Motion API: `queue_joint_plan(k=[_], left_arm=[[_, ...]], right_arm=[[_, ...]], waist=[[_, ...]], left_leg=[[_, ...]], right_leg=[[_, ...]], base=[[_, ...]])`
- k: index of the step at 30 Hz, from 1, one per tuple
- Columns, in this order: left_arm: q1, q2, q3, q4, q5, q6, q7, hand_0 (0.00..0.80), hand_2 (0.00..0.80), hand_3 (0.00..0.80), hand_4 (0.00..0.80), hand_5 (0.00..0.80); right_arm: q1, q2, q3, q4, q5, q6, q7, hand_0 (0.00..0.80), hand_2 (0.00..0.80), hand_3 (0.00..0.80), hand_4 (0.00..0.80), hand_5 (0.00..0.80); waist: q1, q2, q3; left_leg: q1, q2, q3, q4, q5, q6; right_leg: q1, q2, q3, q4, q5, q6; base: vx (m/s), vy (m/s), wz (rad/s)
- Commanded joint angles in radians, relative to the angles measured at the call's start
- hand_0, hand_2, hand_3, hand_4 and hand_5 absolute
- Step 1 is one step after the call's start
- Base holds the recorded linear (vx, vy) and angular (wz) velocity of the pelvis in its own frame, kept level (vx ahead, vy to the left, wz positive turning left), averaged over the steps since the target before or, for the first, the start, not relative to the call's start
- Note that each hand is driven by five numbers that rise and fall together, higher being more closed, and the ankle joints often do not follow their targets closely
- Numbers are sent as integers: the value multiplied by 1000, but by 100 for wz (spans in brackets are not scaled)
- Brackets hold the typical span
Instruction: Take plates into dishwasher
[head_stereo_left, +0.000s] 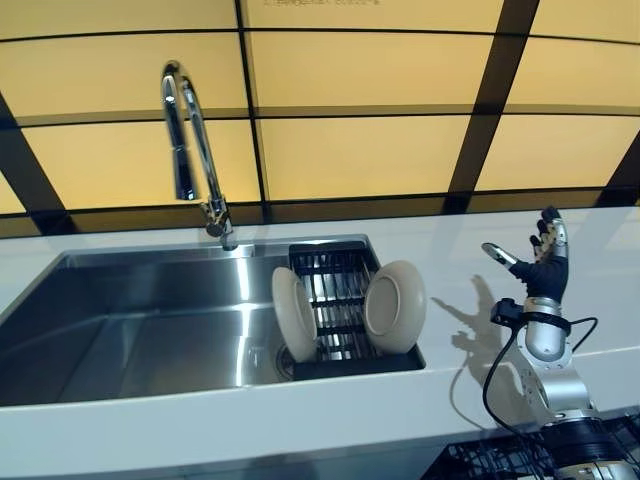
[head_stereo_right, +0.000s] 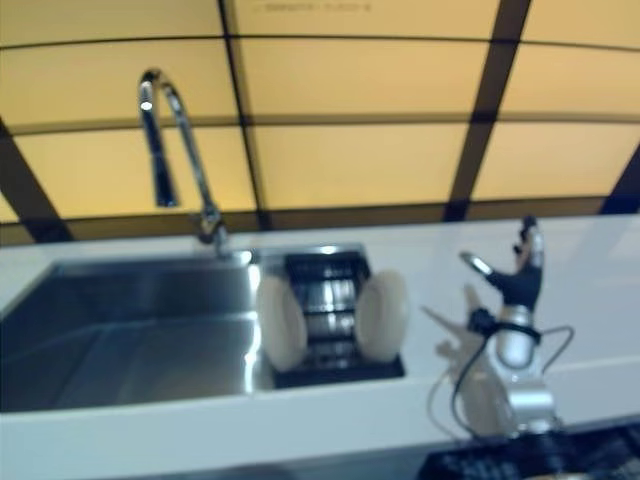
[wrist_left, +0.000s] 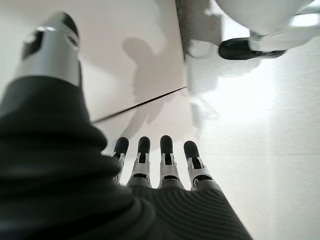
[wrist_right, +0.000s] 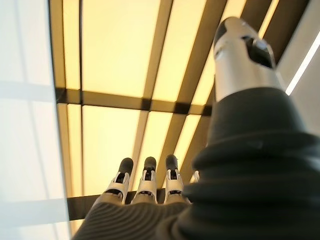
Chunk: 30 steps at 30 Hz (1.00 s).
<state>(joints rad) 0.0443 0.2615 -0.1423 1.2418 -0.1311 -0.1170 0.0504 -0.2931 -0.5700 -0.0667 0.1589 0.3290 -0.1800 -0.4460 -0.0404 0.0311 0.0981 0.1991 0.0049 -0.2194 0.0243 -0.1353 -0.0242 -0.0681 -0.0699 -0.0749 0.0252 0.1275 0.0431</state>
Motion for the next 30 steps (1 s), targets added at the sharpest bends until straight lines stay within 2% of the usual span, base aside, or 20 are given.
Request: queue_joint_plan(k=[1, 2, 3, 5, 9, 14, 19, 20, 22, 23, 24, 25, 26, 28, 29, 30], left_arm=[[-2, 63, 27, -7, 25, -16, 2, 0, 0, 0, 0, 0], [5, 64, 36, -7, 32, -25, -10, 0, 0, 0, 0, 0], [6, 64, 37, -7, 32, -28, -12, 0, 0, 0, 0, 0], [12, 56, 38, -27, 46, -40, -21, 0, 0, 0, 0, 0], [10, 45, 32, -57, 52, -65, -26, 0, 0, 0, 0, 0], [14, 30, 11, -81, 44, -95, -14, 0, 0, 0, 0, 0], [16, 32, 14, -67, 35, -85, -8, 0, 0, 0, 0, 0], [20, 31, 14, -60, 34, -85, -6, 0, 0, 0, 0, 0], [19, 28, 18, -51, 35, -82, -6, 0, 0, 0, 0, 0], [20, 29, 19, -50, 37, -83, -9, 0, 0, 0, 0, 0], [21, 28, 18, -53, 40, -79, -15, 0, 0, 0, 0, 0], [21, 28, 17, -54, 40, -76, -16, 0, 0, 0, 0, 0], [22, 27, 12, -60, 47, -72, -17, 0, 0, 0, 0, 0], [27, 23, 4, -70, 58, -67, -14, 0, 0, 0, 0, 0], [33, 16, -5, -66, 61, -73, -4, 0, 0, 0, 0, 0], [36, 16, -7, -68, 60, -67, -2, 0, 0, 0, 0, 0]], right_arm=[[-84, -12, -7, -64, 33, 17, 35, 0, 0, 0, 0, 0], [-77, -11, -5, -66, 22, 40, 45, 0, 0, 0, 0, 0], [-76, -11, -5, -66, 20, 48, 48, 0, 0, 0, 0, 0], [-74, -32, -5, -59, 27, 61, 57, 0, 0, 0, 0, 0], [-77, -49, -5, -63, 23, 79, 64, 0, 0, 0, 0, 0], [-79, -62, 1, -76, 34, 96, 79, 0, 0, 0, 0, 0], [-89, -83, 19, -72, 49, 141, 127, 0, 0, 0, 0, 0], [-86, -92, 22, -75, 44, 155, 137, 0, 0, 0, 0, 0], [-86, -108, 20, -85, 41, 173, 140, 0, 0, 0, 0, 0], [-84, -113, 16, -89, 41, 180, 142, 0, 0, 0, 0, 0], [-84, -127, 7, -97, 46, 202, 148, 0, 0, 0, 0, 0], [-84, -131, 6, -96, 48, 207, 147, 0, 0, 0, 0, 0], [-85, -141, 2, -91, 51, 217, 143, 0, 0, 0, 0, 0], [-84, -153, -3, -88, 60, 234, 141, 0, 0, 0, 0, 0], [-84, -160, -4, -86, 75, 243, 143, 0, 0, 0, 0, 0], [-88, -167, -4, -76, 86, 250, 156, 0, 0, 0, 0, 0]], waist=[[32, -77, -7], [35, -77, -21], [35, -76, -24], [43, -83, -39], [41, -89, -47], [33, -86, -55], [30, -85, -59], [30, -84, -58], [35, -92, -54], [37, -89, -54], [39, -91, -50], [40, -91, -48], [46, -93, -41], [58, -98, -27], [67, -104, -16], [68, -110, -16]], left_leg=[[-24, -133, 16, 2, 18, 82], [-11, -118, 32, 7, 8, 66], [-9, -116, 34, 7, 7, 63], [-5, -95, 57, 35, -12, 39], [-1, -76, 67, 73, -19, 16], [-13, -51, 72, 115, 27, -7], [-28, -38, 70, 165, 71, -30], [-45, -31, 81, 179, 108, -37], [-83, -42, 91, 217, 122, -43], [-87, -33, 103, 216, 109, -45], [-100, -12, 142, 172, 107, -52], [-104, -1, 159, 144, 110, -55], [-119, 23, 207, 77, 120, -65], [-144, 47, 250, 13, 148, -83], [-166, 44, 250, 19, 156, -84], [-166, 36, 245, 28, 138, -76]], right_leg=[[-111, -52, 17, 37, 74, 101], [-84, -52, -1, 30, 56, 91], [-79, -52, -4, 29, 53, 90], [-36, -50, -14, 12, 32, 75], [-21, -47, -25, 8, 16, 63], [-16, -29, -38, 9, -6, 39], [-7, -13, -46, 14, -30, 18], [6, -4, -51, 11, -39, 10], [27, -1, -49, -1, -44, 2], [40, 6, -50, -7, -52, 3], [59, 9, -60, -20, -56, 7], [67, 9, -64, -26, -58, 10], [94, 3, -74, -43, -64, 20], [130, -8, -84, -72, -67, 33], [139, -16, -80, -81, -67, 39], [138, -24, -83, -89, -60, 43]], base=[[169, -225, 0], [119, -198, 3], [199, -241, 20], [177, -216, 22], [95, -117, -2], [64, -74, -1], [50, -48, 4], [42, -16, 7], [51, 9, 11], [65, 58, 23], [65, 64, 27], [51, 99, 35], [45, 83, 38], [49, 137, 29], [29, 181, 7], [3, 183, 3]])
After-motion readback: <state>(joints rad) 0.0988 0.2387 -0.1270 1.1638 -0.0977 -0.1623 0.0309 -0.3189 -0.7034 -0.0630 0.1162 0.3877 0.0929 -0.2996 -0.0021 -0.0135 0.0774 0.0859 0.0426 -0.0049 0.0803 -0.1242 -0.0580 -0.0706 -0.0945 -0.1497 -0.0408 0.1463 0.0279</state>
